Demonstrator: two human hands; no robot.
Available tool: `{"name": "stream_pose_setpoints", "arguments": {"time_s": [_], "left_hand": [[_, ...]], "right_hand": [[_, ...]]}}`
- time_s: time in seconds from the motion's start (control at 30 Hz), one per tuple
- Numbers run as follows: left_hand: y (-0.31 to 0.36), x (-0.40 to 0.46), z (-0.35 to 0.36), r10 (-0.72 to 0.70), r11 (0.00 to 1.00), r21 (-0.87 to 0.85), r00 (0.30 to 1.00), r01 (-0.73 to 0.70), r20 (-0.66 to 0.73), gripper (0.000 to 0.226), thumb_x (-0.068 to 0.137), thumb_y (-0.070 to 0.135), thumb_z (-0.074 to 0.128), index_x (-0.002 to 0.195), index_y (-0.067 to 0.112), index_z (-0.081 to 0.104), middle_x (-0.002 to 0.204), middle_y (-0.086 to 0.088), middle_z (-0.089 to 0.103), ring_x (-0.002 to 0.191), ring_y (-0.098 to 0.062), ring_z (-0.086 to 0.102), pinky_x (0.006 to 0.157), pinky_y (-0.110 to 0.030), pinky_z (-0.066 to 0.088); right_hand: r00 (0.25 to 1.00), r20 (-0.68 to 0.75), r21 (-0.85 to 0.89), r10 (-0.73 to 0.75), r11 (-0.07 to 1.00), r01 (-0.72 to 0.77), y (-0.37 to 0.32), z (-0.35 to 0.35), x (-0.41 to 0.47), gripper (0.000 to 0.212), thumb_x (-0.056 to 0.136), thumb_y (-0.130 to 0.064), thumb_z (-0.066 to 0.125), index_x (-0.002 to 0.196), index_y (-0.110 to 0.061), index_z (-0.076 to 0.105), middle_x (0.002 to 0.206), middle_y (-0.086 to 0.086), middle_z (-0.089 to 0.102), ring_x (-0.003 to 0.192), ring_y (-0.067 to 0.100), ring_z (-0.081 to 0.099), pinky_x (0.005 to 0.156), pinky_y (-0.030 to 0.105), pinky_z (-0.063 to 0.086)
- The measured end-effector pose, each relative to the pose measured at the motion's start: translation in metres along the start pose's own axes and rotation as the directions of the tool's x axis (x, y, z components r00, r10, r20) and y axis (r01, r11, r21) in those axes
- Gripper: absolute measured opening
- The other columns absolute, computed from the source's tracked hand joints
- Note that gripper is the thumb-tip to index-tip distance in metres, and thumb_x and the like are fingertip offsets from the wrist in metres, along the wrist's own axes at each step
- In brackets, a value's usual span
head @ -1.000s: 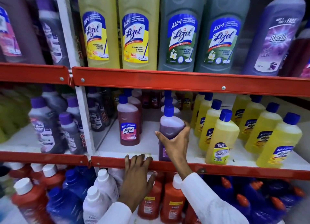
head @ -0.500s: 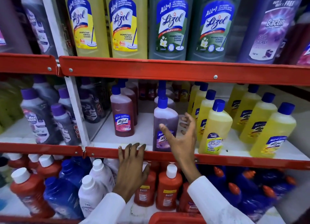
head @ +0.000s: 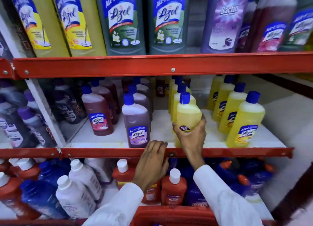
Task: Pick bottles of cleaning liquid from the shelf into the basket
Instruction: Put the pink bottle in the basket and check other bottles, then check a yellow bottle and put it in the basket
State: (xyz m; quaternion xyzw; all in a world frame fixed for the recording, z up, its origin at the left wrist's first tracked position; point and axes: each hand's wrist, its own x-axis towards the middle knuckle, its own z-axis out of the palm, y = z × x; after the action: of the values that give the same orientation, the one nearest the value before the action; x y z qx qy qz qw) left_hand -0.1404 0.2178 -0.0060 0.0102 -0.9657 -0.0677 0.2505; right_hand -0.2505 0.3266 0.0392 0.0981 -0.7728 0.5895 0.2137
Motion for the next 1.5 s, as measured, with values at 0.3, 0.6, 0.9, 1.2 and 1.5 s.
{"name": "stream_pose_setpoints", "arguments": {"time_s": [0.3, 0.6, 0.9, 1.2, 1.5], "left_hand": [[0.009, 0.001, 0.016, -0.161, 0.987, 0.011, 0.986, 0.16, 0.05, 0.044, 0.075, 0.033, 0.056, 0.117, 0.023, 0.05, 0.115, 0.001, 0.058, 0.107, -0.025, 0.049, 0.103, -0.039, 0.037], [0.012, -0.001, 0.018, -0.198, 0.978, -0.063, 0.98, 0.198, 0.017, 0.049, 0.071, 0.024, 0.062, 0.119, 0.023, 0.055, 0.114, 0.002, 0.062, 0.105, -0.023, 0.048, 0.097, -0.039, 0.043], [0.014, -0.001, 0.016, -0.18, 0.981, -0.083, 0.983, 0.178, -0.021, 0.045, 0.074, 0.023, 0.062, 0.118, 0.024, 0.055, 0.113, 0.0, 0.062, 0.105, -0.024, 0.051, 0.099, -0.04, 0.044], [0.013, 0.002, 0.011, -0.201, 0.971, -0.109, 0.974, 0.213, 0.104, 0.082, 0.074, 0.037, 0.071, 0.145, 0.018, 0.034, 0.153, -0.011, 0.04, 0.142, -0.027, 0.03, 0.121, -0.035, 0.015], [0.071, -0.021, -0.013, -0.106, 0.557, -0.775, 0.951, 0.298, 0.289, 0.073, 0.058, 0.021, 0.093, 0.121, 0.027, 0.058, 0.112, 0.002, 0.073, 0.103, -0.014, 0.068, 0.091, -0.043, 0.056]], "right_hand": [[0.972, 0.207, 0.565, -0.108, 0.824, -0.029, 0.004, -0.037, 0.024, 0.078, 0.058, -0.033, 0.075, 0.127, -0.01, 0.048, 0.102, 0.008, 0.066, 0.088, 0.022, 0.066, 0.075, 0.04, 0.056], [0.522, 0.573, 0.666, -0.633, -0.013, -0.746, -0.049, -0.088, 0.036, 0.077, 0.06, -0.029, 0.062, 0.128, 0.004, 0.048, 0.1, 0.015, 0.058, 0.077, 0.03, 0.061, 0.072, 0.039, 0.046], [0.963, 0.264, 0.693, -0.042, 0.703, -0.159, -0.075, -0.1, 0.009, 0.07, 0.05, -0.035, 0.08, 0.114, -0.022, 0.056, 0.088, -0.009, 0.068, 0.075, 0.017, 0.068, 0.059, 0.035, 0.055], [0.989, 0.145, 0.405, -0.041, 0.914, -0.021, -0.061, -0.096, -0.006, 0.1, 0.049, -0.055, 0.092, 0.13, -0.029, 0.041, 0.123, -0.001, 0.062, 0.11, 0.023, 0.066, 0.085, 0.047, 0.061], [0.946, 0.325, 0.279, 0.003, 0.955, -0.099, -0.009, -0.123, -0.045, 0.085, 0.049, -0.045, 0.096, 0.122, -0.025, 0.056, 0.106, -0.009, 0.072, 0.095, 0.01, 0.071, 0.075, 0.028, 0.059]]}}
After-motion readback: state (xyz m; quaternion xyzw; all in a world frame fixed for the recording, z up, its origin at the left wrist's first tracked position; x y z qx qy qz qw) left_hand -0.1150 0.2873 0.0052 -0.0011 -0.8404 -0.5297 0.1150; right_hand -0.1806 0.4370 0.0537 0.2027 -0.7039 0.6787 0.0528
